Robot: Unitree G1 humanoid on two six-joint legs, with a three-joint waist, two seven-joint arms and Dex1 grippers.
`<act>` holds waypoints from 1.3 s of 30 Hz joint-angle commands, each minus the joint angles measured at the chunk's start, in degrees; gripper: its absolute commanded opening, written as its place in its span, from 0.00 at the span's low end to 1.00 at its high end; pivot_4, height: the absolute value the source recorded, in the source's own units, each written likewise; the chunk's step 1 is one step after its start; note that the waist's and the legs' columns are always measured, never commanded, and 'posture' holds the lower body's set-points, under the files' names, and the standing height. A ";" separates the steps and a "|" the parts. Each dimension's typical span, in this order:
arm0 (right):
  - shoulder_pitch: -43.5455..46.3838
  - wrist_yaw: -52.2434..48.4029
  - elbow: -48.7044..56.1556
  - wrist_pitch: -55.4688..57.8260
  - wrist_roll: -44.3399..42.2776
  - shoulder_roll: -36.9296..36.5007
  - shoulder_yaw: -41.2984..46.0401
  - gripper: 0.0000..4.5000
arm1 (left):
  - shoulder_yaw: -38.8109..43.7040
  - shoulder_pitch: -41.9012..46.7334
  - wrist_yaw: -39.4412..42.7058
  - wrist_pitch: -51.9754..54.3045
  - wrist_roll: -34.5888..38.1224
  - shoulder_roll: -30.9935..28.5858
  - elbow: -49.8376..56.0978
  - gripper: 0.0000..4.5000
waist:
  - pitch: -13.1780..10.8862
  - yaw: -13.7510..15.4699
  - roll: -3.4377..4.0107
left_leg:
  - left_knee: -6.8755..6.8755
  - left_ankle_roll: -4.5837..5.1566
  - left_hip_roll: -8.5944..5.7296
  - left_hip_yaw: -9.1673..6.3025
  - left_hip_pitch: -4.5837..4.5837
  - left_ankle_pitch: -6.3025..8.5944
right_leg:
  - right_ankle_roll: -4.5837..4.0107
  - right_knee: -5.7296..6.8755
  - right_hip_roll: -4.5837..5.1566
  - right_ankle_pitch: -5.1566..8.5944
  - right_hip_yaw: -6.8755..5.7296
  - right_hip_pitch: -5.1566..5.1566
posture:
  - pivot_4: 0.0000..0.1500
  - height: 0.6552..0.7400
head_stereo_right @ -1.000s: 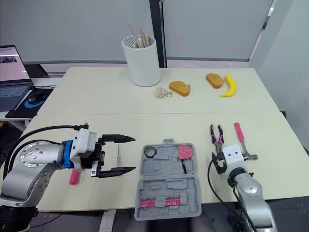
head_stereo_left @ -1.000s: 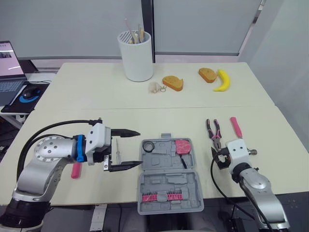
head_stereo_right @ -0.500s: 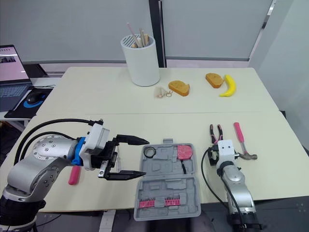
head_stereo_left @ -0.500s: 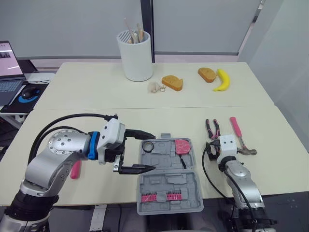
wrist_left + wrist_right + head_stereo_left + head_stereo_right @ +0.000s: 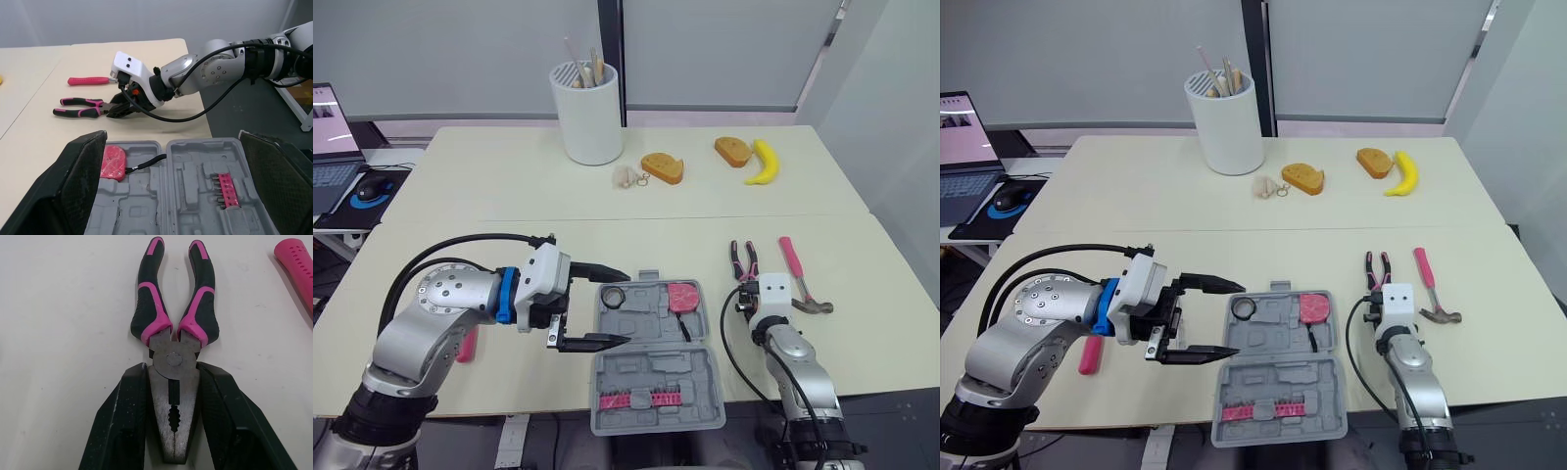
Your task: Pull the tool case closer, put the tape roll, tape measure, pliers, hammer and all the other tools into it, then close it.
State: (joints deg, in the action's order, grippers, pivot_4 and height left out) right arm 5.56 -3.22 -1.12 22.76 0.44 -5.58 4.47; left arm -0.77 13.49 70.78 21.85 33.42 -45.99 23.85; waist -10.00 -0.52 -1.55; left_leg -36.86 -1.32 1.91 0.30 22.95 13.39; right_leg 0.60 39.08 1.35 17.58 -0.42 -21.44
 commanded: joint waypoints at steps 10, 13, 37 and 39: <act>-2.47 -11.35 14.73 -1.08 0.18 -10.62 -4.28 0.28 | 7.59 -6.46 0.59 -4.11 -3.34 -5.52 -2.67 1.00 | -0.13 -0.10 0.20 | 0.00 0.00 0.00 0.02 0.02 0.00 | 0.00 0.00 0.01 0.00 0.01 -0.05 | 1.00 0.89; -2.67 -19.73 19.38 0.78 -1.01 -18.03 -6.02 0.28 | 8.83 -9.16 2.20 -8.19 -5.87 -7.50 -4.73 1.00 | -0.14 -0.18 0.22 | 0.02 0.01 0.01 0.05 0.01 0.00 | 0.00 -0.01 0.01 0.01 0.03 -0.08 | 1.00 0.89; 26.50 -60.99 22.42 11.66 -1.81 -36.96 -34.47 0.28 | 10.02 -16.55 6.06 -19.54 -12.48 -11.18 -10.97 1.00 | -0.41 0.05 0.24 | -0.04 0.01 0.55 0.12 0.12 0.01 | -0.24 0.02 -0.17 0.02 -0.08 -0.30 | 1.00 0.89; 28.12 -60.53 20.47 11.99 -0.53 -34.62 -36.25 0.28 | 10.01 -16.51 5.86 -19.52 -12.46 -11.16 -10.94 1.00 | -0.41 0.04 0.24 | -0.04 0.01 0.56 0.13 0.13 0.01 | -0.24 0.02 -0.18 0.02 -0.08 -0.31 | 1.00 0.89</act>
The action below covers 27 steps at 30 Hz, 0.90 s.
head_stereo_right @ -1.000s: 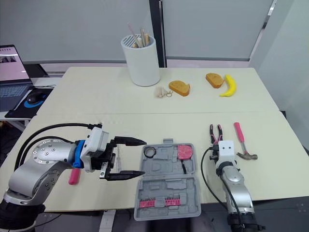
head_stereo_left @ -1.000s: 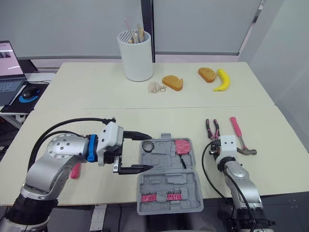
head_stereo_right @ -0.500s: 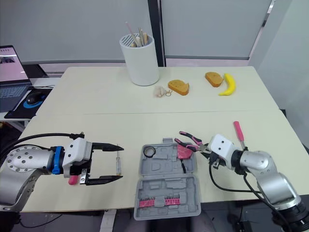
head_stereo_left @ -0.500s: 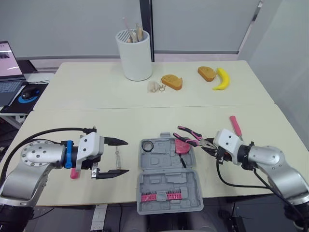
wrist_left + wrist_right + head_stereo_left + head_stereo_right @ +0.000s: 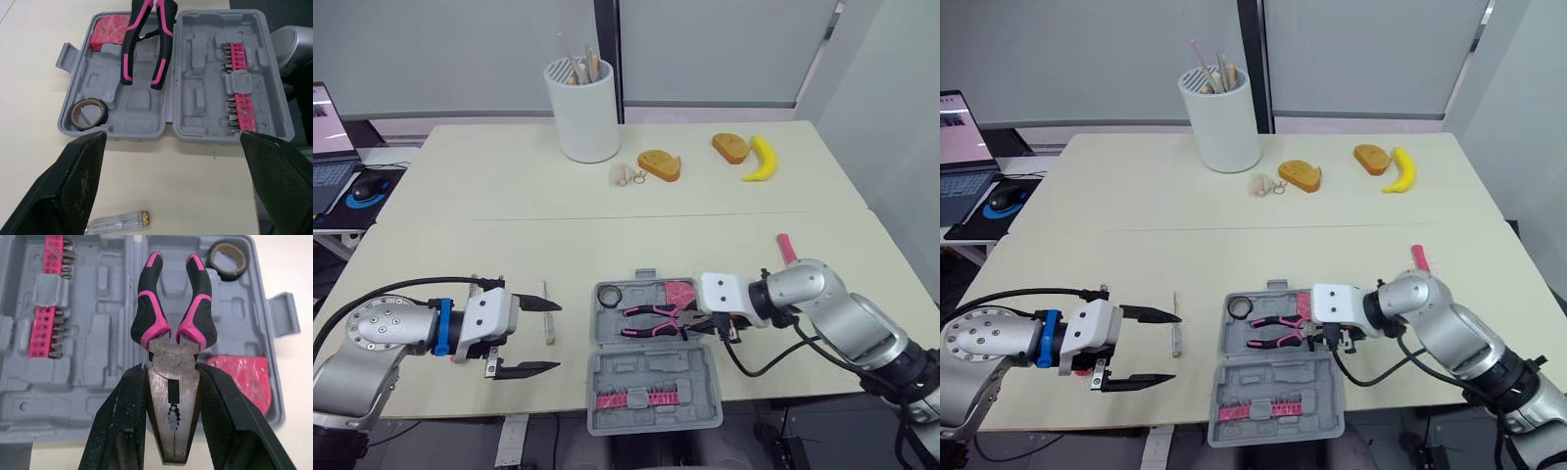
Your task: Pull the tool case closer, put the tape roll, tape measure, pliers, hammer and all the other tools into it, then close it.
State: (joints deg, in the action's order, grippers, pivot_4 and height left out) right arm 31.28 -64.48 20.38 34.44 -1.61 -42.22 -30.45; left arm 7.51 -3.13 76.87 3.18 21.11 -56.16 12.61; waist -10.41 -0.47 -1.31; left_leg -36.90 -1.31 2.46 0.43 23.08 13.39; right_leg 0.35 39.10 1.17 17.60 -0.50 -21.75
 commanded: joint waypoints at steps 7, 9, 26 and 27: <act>5.79 1.27 -7.20 0.09 4.21 7.12 -4.22 0.28 | 1.43 0.45 -0.73 -0.62 -0.08 -0.69 0.68 1.00 | 0.00 0.03 0.00 | -0.02 0.00 0.00 0.02 0.03 0.00 | -0.07 0.02 -0.01 -0.05 -0.01 -0.05 | 1.00 0.89; 5.91 1.41 -8.72 -0.02 4.85 8.33 -4.92 0.28 | 1.32 0.37 -1.06 -0.50 -0.11 -0.54 0.98 1.00 | 0.00 0.05 0.00 | -0.01 0.00 0.00 0.01 0.03 0.00 | -0.09 0.02 -0.01 -0.06 -0.02 -0.05 | 1.00 0.89; 4.85 1.92 -12.83 -0.82 7.43 12.38 -5.98 0.28 | -0.77 2.08 -2.69 0.32 -0.47 -0.11 1.65 1.00 | 0.00 -0.03 0.00 | -0.02 0.00 0.09 0.12 0.03 0.00 | -0.15 0.33 -0.11 -0.09 0.00 -0.26 | 1.00 0.89; 4.88 2.02 -12.89 -0.90 7.48 12.11 -5.60 0.35 | -0.98 2.26 -2.83 0.34 -0.51 0.01 1.70 1.00 | 0.00 -0.02 0.00 | -0.02 0.00 0.09 0.13 0.03 0.00 | -0.15 0.37 -0.10 -0.09 0.01 -0.28 | 1.00 0.89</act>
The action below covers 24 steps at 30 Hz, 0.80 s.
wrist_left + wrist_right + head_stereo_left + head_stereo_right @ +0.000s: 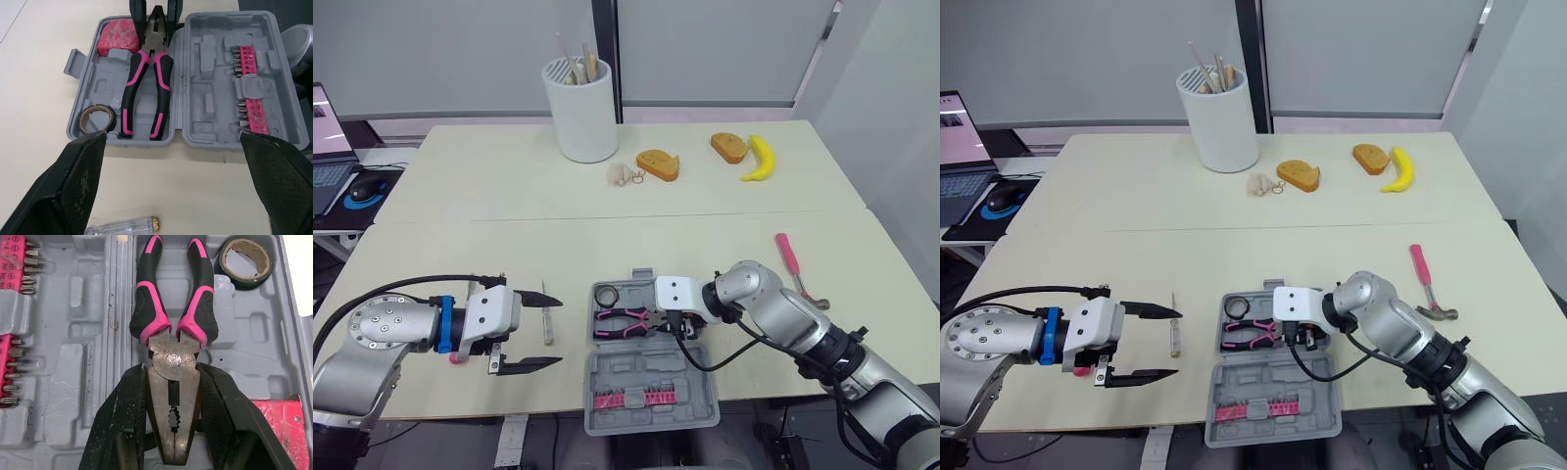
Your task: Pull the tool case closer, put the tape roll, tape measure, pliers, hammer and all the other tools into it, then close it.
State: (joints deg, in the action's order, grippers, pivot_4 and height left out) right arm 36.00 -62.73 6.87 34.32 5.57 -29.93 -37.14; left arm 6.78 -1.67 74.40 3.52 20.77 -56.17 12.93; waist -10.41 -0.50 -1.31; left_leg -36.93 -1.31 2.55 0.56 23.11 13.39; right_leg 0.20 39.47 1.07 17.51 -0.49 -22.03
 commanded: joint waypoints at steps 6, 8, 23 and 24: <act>0.96 -1.54 3.22 -2.16 -2.20 -1.92 4.07 0.70 | -0.47 1.08 -0.60 -0.06 -0.23 0.18 1.42 1.00 | 0.00 0.01 0.00 | -0.03 0.00 0.00 0.06 0.00 0.00 | -0.01 0.11 -0.01 0.01 0.00 -0.06 | 1.00 0.89; 1.19 -2.39 4.58 -2.90 -3.26 -2.26 5.35 0.82 | -0.41 1.13 -0.66 -0.08 -0.21 0.20 1.34 1.00 | 0.00 0.00 0.00 | -0.02 0.00 0.00 0.07 0.00 0.00 | -0.01 0.11 -0.01 0.01 0.00 -0.08 | 1.00 0.89; -2.34 3.79 0.46 -7.94 -1.29 5.96 2.48 0.14 | -0.84 1.62 -1.10 0.11 0.00 0.07 1.57 1.00 | 0.01 -0.01 -0.01 | -0.04 0.00 0.01 0.09 0.00 0.00 | -0.02 0.18 -0.02 0.01 0.02 -0.10 | 1.00 0.89; -2.51 3.84 0.21 -7.88 -1.02 6.15 2.00 0.09 | -0.86 1.57 -1.09 0.17 0.05 0.06 1.64 1.00 | 0.01 -0.01 -0.01 | -0.03 0.00 0.01 0.10 0.00 0.00 | -0.02 0.19 -0.02 0.01 0.02 -0.11 | 1.00 0.89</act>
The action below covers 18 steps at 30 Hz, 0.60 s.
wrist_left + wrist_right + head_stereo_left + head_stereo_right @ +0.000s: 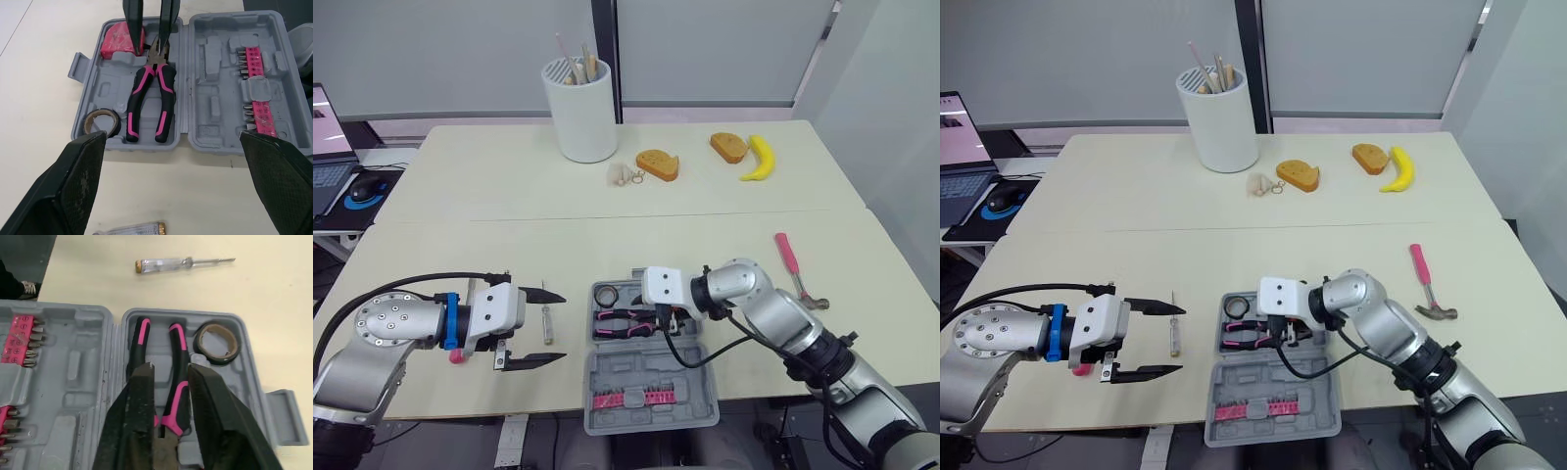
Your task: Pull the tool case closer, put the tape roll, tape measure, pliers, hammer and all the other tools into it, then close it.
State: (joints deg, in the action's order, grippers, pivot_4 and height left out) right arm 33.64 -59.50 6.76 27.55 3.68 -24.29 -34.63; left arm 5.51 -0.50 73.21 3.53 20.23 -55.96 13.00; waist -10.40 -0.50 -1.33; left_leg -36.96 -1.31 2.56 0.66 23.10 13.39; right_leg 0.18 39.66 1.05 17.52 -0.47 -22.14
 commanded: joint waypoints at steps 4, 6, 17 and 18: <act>-0.25 0.98 -1.55 -0.89 2.35 1.33 -2.05 0.00 | 0.49 0.25 0.12 0.46 0.85 -0.10 1.66 1.00 | 0.00 -0.01 0.00 | 0.00 0.00 0.00 0.01 0.00 0.00 | 0.00 0.03 0.00 0.00 0.01 -0.03 | 1.00 0.89; -0.16 1.21 -2.95 -1.07 3.07 1.77 -2.54 0.00 | 0.51 0.20 0.13 0.48 0.81 -0.09 1.64 1.00 | 0.00 -0.01 0.00 | 0.00 0.00 0.00 0.01 0.00 0.00 | -0.01 0.05 0.00 0.00 0.00 -0.03 | 1.00 0.89; -4.19 1.63 -8.96 -2.04 6.56 0.54 -5.11 0.00 | 1.30 -1.48 -0.43 0.84 1.24 0.42 2.51 1.00 | 0.08 0.00 -0.06 | 0.01 0.00 0.00 0.03 -0.12 0.00 | -0.02 0.07 -0.01 0.01 0.02 0.06 | 1.00 0.89; -4.53 1.94 -8.02 -3.72 6.11 0.73 -4.60 0.00 | 1.47 -1.75 -0.53 0.73 1.21 0.54 2.34 1.00 | 0.09 0.00 -0.08 | 0.00 0.00 0.00 0.03 -0.12 0.00 | -0.02 0.07 -0.01 0.01 0.02 0.07 | 1.00 0.89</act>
State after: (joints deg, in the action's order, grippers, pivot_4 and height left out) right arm 30.82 -57.31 -0.19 24.08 8.48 -22.48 -37.88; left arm 5.52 -1.97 73.06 4.54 20.33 -55.63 13.95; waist -10.31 -0.50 -1.41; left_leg -36.96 -1.31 2.57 0.68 22.98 13.39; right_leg 0.17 39.73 1.04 17.54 -0.45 -22.07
